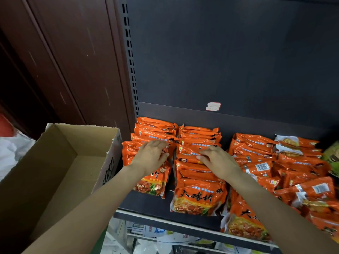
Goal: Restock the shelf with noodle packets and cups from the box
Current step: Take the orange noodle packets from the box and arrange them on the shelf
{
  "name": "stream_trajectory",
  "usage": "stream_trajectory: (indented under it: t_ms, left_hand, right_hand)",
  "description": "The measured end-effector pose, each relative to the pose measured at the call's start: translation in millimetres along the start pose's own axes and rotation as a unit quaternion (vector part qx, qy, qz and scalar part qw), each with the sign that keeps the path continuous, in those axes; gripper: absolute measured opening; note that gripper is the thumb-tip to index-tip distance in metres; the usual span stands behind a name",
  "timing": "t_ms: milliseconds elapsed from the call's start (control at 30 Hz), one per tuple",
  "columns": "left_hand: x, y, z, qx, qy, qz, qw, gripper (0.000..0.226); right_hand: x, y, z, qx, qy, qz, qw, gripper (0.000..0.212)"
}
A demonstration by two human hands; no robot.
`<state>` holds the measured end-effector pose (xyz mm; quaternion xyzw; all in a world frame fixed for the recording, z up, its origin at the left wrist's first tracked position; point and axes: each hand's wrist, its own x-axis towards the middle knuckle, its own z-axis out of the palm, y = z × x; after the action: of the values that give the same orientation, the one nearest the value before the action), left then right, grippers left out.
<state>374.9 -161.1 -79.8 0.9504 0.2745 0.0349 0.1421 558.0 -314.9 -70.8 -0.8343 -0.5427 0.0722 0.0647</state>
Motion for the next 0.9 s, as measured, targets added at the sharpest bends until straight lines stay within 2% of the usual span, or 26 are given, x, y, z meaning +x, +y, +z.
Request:
stream_trajectory:
  t_ms: [167, 267, 367, 467, 600, 667, 733, 767, 800, 867, 900]
  left_hand:
    - [-1, 5, -2, 0.02, 0.02, 0.026, 0.999, 0.041]
    - [2, 14, 0, -0.038, -0.002, 0.057, 0.998, 0.034]
    - [6, 23, 2, -0.113, -0.04, 0.042, 0.992, 0.031]
    - [15, 30, 1, -0.154, -0.07, 0.005, 0.986, 0.033]
    - [30, 43, -1, -0.164, -0.091, -0.022, 0.982, 0.039]
    - [36, 48, 0, -0.152, -0.079, -0.039, 0.985, 0.039]
    - [40, 51, 2, -0.119, -0.057, -0.039, 0.99, 0.028]
    - [40, 53, 3, -0.102, -0.047, -0.032, 0.993, 0.024]
    - [41, 55, 4, -0.083, -0.036, -0.018, 0.996, 0.024]
    - [42, 61, 4, -0.031, -0.017, 0.025, 0.999, 0.027]
    - [42, 65, 4, -0.002, -0.011, 0.05, 0.999, 0.026]
  right_hand:
    - [-2, -3, -8, 0.009, -0.017, -0.016, 1.0, 0.044]
    - [-2, -9, -9, -0.025, 0.005, -0.036, 0.999, 0.036]
    - [-3, -13, -7, -0.031, 0.037, 0.005, 0.999, 0.018]
    - [-4, -7, -2, 0.035, 0.07, 0.048, 0.996, 0.007]
    - [-9, 0, -1, 0.168, 0.118, 0.087, 0.975, 0.015]
    - [-10, 2, -1, 0.183, 0.121, 0.102, 0.97, 0.014]
    - [-11, 3, -4, 0.143, 0.087, 0.108, 0.98, 0.006]
    - [-11, 3, -6, 0.109, 0.066, 0.11, 0.986, 0.012]
    - [-13, 3, -10, 0.068, 0.05, 0.11, 0.99, 0.027]
    - [-17, 0, -17, 0.025, 0.055, 0.084, 0.995, 0.053]
    - [-19, -1, -19, 0.024, 0.068, 0.057, 0.996, 0.056]
